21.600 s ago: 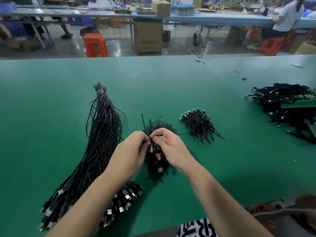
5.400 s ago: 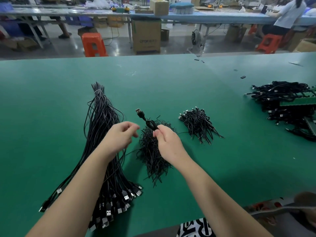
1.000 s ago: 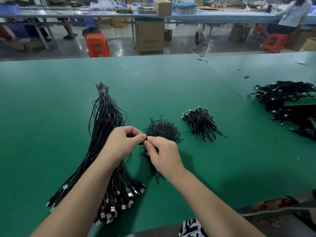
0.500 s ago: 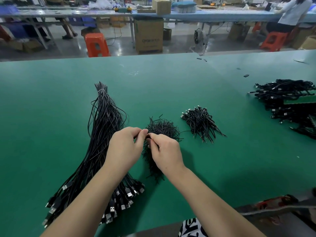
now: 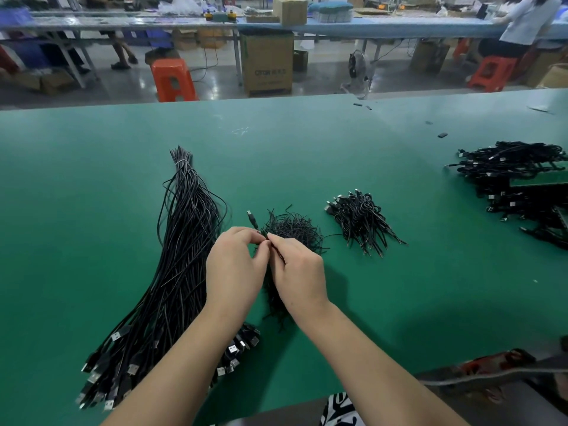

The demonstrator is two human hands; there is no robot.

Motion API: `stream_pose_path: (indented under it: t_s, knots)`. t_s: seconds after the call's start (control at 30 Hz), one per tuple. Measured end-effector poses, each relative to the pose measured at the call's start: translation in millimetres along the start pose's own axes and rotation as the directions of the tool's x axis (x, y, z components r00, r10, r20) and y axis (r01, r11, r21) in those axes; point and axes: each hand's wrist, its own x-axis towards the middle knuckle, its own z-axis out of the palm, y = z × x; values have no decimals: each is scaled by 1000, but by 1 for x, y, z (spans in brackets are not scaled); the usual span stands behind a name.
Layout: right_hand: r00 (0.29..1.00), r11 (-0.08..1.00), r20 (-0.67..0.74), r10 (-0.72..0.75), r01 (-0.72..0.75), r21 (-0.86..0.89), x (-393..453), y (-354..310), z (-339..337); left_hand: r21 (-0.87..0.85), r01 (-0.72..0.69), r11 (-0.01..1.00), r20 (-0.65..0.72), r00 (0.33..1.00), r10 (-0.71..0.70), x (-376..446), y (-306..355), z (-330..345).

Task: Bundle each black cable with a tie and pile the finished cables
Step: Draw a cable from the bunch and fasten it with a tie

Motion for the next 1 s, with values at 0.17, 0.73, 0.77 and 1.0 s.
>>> stream_pose_path:
  t_s: [0.17, 0.73, 0.77, 1.0]
  knots:
    - [998, 995, -2, 61, -61, 77, -3, -3, 0, -166, 156, 974, 60, 987, -148, 2, -3, -2]
    - [560, 267, 803, 204, -821, 505, 29, 17, -35, -153, -283, 947, 29, 956, 291, -3, -10, -17]
    - [544, 242, 815, 200, -833, 497, 31, 17, -35, -177, -267, 947, 30, 960, 277, -3, -10, -17]
    - [513, 215, 839, 180, -853, 476, 38, 14, -38, -133, -307, 942, -4, 951, 309, -1, -12, -20]
